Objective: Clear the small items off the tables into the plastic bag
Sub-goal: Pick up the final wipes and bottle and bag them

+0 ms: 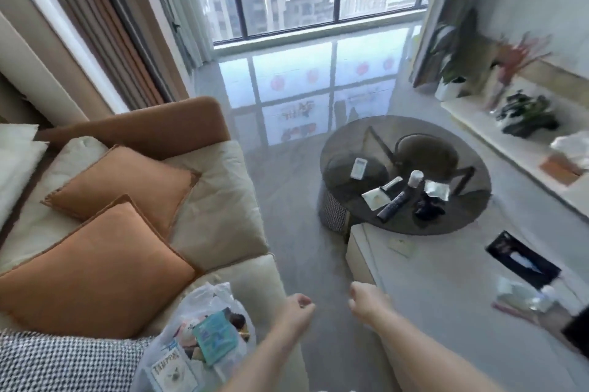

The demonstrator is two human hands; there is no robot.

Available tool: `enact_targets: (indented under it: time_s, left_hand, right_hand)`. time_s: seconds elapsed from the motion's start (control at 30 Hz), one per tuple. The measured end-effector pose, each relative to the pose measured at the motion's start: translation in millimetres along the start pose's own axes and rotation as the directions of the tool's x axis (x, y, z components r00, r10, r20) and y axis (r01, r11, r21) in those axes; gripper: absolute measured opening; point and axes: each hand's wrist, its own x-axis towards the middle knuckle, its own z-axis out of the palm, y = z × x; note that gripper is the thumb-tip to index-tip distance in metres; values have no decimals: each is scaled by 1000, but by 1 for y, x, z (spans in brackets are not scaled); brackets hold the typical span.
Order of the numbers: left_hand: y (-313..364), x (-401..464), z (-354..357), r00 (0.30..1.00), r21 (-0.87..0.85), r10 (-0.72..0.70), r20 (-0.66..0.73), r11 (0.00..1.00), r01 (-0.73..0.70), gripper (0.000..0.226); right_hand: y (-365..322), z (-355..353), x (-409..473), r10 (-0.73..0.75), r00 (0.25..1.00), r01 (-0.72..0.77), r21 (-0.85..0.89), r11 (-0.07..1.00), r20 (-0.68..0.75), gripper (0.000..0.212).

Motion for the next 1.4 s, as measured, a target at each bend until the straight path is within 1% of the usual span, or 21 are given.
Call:
enact_targets:
  time_s: [0.13, 0.3, 0.4, 0.5, 0.6, 0.67, 0.8, 0.9, 1.03, 1.13, 1.2, 1.3, 1.4]
  left_hand:
    - [62, -3, 54, 989, 131, 102, 110, 985, -116, 28]
    - [126, -16, 127, 961, 237, 184, 207, 943, -232, 26]
    - [158, -26, 173, 947, 267, 201, 252, 926, -268, 25]
    - [182, -34, 219, 924, 315, 227, 306, 892, -323, 19]
    - [200, -36, 262, 910, 339, 226, 348, 875, -347, 27]
    - [213, -38, 287, 902, 358, 215, 374, 864, -354, 28]
    - [237, -41, 329, 884, 382, 190, 428, 848, -367, 25]
    - [252, -38, 353, 859, 409, 176, 480, 822, -397, 17]
    - [271, -20, 384, 838, 455, 152, 524, 782, -427, 15]
    - [282, 8, 411, 827, 486, 130, 547, 755, -440, 19]
    - [289, 34, 431, 829, 485, 119, 547, 762, -430, 19]
    - [295, 76, 463, 839, 460, 86, 537, 804, -376, 18]
    - [288, 118, 491, 843, 427, 55, 534, 844, -326, 22]
  right_hand:
    - [82, -27, -14, 92, 995, -87, 85, 993, -49, 27]
    - [183, -52, -35, 195, 976, -174, 194, 965, -95, 26]
    - [239, -60, -48, 282, 954, -249, 255, 934, -103, 29]
    - [292, -63, -59, 360, 927, -313, 319, 895, -102, 30]
    - [341, -66, -66, 420, 903, -358, 375, 855, -95, 30]
    - [370, -69, -71, 464, 882, -392, 412, 822, -85, 29]
    - [417, -76, -76, 544, 837, -443, 503, 742, -64, 23]
    - [442, -81, -71, 580, 814, -459, 565, 685, -42, 17]
    - [470, -81, -50, 630, 777, -476, 650, 592, -5, 21]
    - [492, -76, -24, 658, 753, -495, 683, 537, 29, 23]
    - [508, -69, 0, 678, 734, -511, 695, 505, 46, 22]
    - [529, -52, 38, 707, 704, -530, 711, 461, 66, 20]
    - [547, -32, 78, 710, 698, -540, 721, 434, 94, 18]
